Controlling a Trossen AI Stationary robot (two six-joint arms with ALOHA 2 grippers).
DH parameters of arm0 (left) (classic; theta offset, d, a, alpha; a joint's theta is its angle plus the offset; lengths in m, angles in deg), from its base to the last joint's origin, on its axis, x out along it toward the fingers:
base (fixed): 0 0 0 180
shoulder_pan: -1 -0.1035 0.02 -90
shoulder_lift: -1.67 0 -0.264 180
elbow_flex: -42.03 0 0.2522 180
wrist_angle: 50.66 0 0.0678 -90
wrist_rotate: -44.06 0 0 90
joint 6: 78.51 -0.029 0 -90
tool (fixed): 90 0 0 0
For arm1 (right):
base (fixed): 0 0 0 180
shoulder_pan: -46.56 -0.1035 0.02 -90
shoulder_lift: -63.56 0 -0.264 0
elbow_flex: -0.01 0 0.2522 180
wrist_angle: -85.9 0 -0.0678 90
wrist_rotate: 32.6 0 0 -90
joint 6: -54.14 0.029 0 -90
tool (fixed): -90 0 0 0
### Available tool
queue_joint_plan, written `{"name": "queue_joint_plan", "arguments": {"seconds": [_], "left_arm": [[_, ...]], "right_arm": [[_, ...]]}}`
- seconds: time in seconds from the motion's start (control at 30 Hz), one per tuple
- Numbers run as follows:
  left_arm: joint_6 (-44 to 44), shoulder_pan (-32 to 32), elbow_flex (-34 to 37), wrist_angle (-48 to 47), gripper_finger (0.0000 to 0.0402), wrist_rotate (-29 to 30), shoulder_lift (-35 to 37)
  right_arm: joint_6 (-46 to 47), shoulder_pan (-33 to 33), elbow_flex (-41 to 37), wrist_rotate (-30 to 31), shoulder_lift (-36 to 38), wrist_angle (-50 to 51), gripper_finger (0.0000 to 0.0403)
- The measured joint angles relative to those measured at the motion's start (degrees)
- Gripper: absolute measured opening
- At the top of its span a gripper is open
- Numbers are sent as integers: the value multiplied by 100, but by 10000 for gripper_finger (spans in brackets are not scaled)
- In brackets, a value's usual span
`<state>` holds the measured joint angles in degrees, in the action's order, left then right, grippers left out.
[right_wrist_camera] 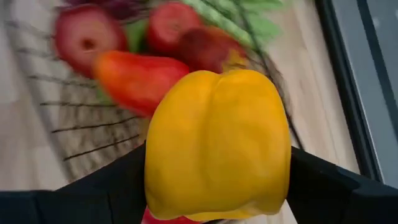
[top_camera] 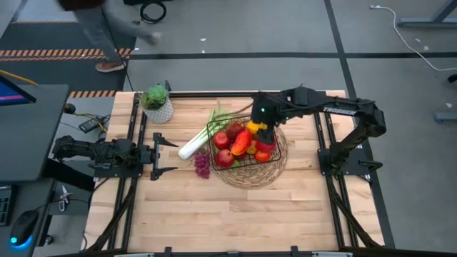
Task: Build produce basket
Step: Put the yellow bell pepper into the black wire basket
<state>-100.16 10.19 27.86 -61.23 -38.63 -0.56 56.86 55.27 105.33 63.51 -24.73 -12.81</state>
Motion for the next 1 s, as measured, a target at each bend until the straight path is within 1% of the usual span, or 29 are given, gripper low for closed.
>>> {"name": "queue_joint_plan", "arguments": {"seconds": [0.1,0.3,0.5,0.63,0.77,0.87,0.93,1.0], "left_arm": [[1,-1,-1,1,400,0,-1],[0,0,0,-1,400,0,0],[0,-1,0,2,400,-1,2],[0,0,1,0,400,0,2],[0,1,1,0,400,0,1],[0,0,0,2,400,0,2],[0,1,0,2,400,0,2],[0,1,1,1,400,-1,2]], "right_arm": [[365,315,-230,-39,6,-27,314],[1034,918,-667,-917,2,-265,318],[1327,1255,-820,-1114,2,-457,326],[1682,1465,-900,-1472,-143,-465,334],[1766,1540,-921,-2009,-374,-528,354],[1682,1562,-924,-2334,-501,-640,381],[1678,1578,-924,-2417,-525,-675,395],[1629,1609,-922,-2426,-529,-714,394]]}}
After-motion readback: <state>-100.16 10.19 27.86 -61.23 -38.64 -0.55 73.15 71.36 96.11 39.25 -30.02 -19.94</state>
